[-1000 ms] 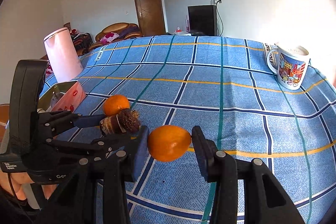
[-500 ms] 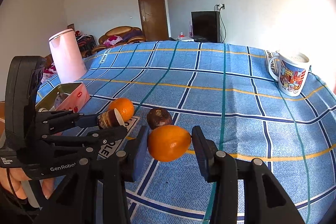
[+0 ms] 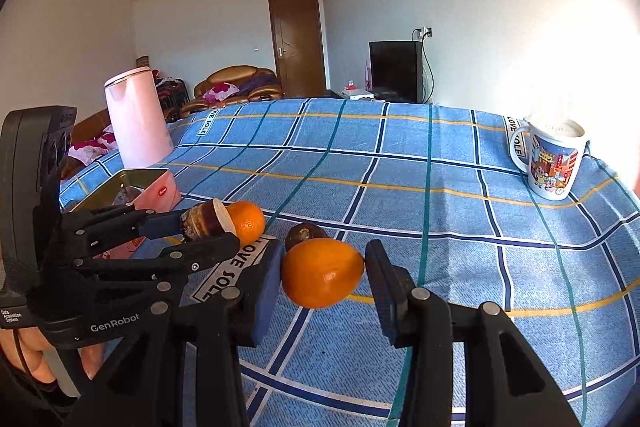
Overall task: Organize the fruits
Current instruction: 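Lift the jar with the left tool while the right tool carries the orange toward the tin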
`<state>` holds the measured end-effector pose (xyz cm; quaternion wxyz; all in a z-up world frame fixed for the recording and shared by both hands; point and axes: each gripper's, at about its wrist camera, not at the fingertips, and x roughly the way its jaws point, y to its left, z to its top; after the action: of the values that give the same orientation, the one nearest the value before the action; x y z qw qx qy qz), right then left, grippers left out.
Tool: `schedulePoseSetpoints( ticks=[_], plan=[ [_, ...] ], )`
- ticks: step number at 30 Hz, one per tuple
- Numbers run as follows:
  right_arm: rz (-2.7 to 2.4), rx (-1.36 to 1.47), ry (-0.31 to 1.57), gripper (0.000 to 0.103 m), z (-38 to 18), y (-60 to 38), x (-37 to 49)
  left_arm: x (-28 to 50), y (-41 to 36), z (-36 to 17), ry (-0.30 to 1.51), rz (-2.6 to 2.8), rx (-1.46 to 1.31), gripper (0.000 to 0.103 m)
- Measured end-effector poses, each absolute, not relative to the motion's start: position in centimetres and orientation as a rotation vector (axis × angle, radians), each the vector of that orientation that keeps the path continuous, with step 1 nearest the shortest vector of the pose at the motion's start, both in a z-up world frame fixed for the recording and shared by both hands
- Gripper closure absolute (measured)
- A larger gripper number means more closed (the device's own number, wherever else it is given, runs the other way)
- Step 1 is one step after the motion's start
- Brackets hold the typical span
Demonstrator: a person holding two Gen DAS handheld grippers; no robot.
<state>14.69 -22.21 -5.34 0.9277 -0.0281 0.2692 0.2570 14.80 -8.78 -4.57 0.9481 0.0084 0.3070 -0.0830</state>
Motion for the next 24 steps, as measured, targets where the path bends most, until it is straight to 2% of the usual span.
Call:
schedulePoseSetpoints(
  ticks=[24],
  plan=[
    [0.530,-0.060,0.436,0.059,-4.4,-22.7,12.8,12.9,-8.5,-3.6,0.502,-0.129,0.018,0.058]
  ],
)
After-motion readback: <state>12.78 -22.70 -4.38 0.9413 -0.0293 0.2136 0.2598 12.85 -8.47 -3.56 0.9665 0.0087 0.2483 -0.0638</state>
